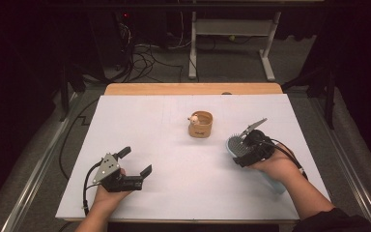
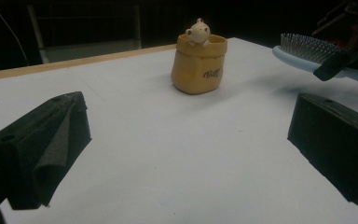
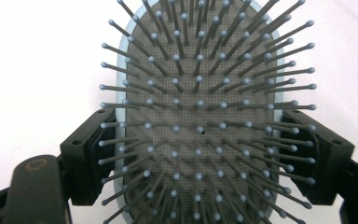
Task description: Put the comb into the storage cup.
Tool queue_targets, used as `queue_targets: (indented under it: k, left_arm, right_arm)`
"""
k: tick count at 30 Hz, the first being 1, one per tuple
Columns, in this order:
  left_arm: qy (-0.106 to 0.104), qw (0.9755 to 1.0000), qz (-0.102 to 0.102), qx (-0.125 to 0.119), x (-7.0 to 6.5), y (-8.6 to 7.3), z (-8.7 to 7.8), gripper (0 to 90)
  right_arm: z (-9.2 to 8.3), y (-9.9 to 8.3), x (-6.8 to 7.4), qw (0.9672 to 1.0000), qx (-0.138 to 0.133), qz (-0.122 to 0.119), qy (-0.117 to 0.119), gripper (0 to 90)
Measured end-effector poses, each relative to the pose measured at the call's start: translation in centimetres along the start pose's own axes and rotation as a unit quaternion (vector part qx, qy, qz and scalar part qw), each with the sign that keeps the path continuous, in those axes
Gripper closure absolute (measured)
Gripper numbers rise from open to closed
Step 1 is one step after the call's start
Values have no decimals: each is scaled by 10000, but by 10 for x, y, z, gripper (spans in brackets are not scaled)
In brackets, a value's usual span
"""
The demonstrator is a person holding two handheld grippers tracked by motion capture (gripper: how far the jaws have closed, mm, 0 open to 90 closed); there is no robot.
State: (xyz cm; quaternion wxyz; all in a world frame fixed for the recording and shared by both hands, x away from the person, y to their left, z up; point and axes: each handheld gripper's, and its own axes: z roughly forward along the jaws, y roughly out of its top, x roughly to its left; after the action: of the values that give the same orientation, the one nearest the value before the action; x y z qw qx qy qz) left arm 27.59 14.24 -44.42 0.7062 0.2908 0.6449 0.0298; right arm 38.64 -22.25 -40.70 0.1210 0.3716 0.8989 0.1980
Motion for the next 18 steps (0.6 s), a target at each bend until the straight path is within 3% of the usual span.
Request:
queue_targets:
  k: [8,12,18]
  left_arm:
    - [38,10000,-12,25,-1,-3,0,2]
    - [37,9999,83,69,0,-4,0,2]
    - [42,10000,64,60,-1,-4,0,2]
  right_arm:
    - [-15,-3,1,9979,-629,46,-167,208]
    - [-18,-4,2,9954,-932,113,-189,208]
    - [-25,-4,1,9879,-1503,280,-256,207]
